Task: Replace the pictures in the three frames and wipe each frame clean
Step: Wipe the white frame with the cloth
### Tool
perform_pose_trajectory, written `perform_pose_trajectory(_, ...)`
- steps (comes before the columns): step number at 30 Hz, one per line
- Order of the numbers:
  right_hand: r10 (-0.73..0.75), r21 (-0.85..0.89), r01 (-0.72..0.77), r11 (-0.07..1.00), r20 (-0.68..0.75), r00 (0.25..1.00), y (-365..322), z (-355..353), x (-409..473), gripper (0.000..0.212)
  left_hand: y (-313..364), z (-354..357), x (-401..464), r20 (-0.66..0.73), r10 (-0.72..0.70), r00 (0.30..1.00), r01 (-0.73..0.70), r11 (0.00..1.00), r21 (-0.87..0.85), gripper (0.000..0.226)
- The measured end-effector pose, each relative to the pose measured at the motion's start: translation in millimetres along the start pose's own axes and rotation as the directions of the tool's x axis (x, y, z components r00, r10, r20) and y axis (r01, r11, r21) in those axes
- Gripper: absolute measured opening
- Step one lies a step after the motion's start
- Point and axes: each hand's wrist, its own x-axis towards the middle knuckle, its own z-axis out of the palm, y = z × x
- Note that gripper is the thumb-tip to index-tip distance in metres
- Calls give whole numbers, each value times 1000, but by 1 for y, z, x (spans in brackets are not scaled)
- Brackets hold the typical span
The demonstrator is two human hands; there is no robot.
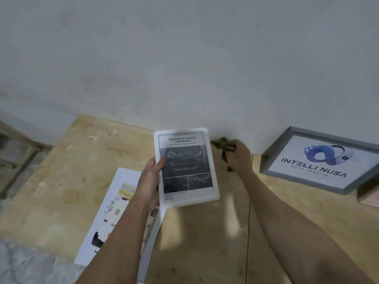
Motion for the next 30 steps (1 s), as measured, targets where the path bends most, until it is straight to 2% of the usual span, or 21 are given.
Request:
perform_pose_trajectory(2, -178, 126, 193, 973, -119, 977, -34, -36, 4, 35, 5, 7, -11, 20, 7, 1000, -7, 1000, 7, 26)
perform_pose_trajectory(4, -344, 171, 364, 916, -138, 929, -68, -66, 5, 52, 9, 19, -23, 60, 21, 998, -21, 1000, -1, 26)
perform_pose_trajectory(6, -508, 85, 513, 854, -67, 859, -90, -79, 1, 60, 15, 38, -38, 94, 53, 994, -53, 999, 1, 24)
perform_pose_trajectory(9, -675, -83, 685, 724, 120, 728, -87, -81, -36, 61, 19, 65, -65, 48, 136, 990, -135, 990, -29, 22)
perform_pose_trajectory(12, -758, -54, 767, 639, 127, 640, -59, -88, -97, 56, 15, 76, -85, -23, 170, 985, -171, 977, -128, 22)
perform_pose_trajectory(15, -733, 134, 722, 678, 199, 651, -25, -115, -168, 50, 4, 83, -110, -70, 174, 982, -184, 967, -176, 21)
perform_pose_trajectory(18, -591, 238, 546, 803, 427, 684, 1, -151, -199, 42, -5, 93, -134, -53, 200, 978, -204, 975, -92, 19)
perform_pose_trajectory(19, -533, 280, 454, 846, 461, 709, 2, -163, -195, 37, -8, 97, -138, -37, 200, 979, -202, 978, -60, 19)
perform_pose_trajectory(20, -485, 322, 370, 871, 453, 748, -2, -176, -190, 34, -12, 102, -146, -17, 198, 980, -198, 978, -59, 20)
perform_pose_trajectory(22, -408, 392, 280, 877, 297, 863, -18, -205, -174, 39, -18, 114, -160, 35, 192, 981, -188, 978, -94, 23)
perform_pose_trajectory(23, -383, 413, 290, 864, 163, 909, -28, -220, -163, 46, -20, 121, -168, 72, 194, 978, -187, 978, -98, 22)
perform_pose_trajectory(24, -382, 409, 337, 848, 30, 924, -38, -231, -152, 53, -22, 129, -173, 111, 197, 974, -187, 978, -92, 21)
perform_pose_trajectory(25, -415, 361, 412, 837, -73, 907, -44, -241, -143, 59, -23, 139, -179, 152, 202, 968, -191, 978, -85, 21)
perform_pose_trajectory(26, -469, 278, 482, 831, -116, 875, -51, -244, -134, 64, -23, 148, -183, 186, 206, 961, -192, 977, -88, 21)
perform_pose_trajectory(28, -595, 56, 598, 799, -70, 801, -53, -238, -132, 69, -23, 167, -192, 222, 228, 948, -205, 971, -120, 22)
perform_pose_trajectory(30, -665, -9, 665, 747, 11, 747, -46, -219, -151, 70, -20, 178, -194, 209, 254, 944, -217, 959, -185, 22)
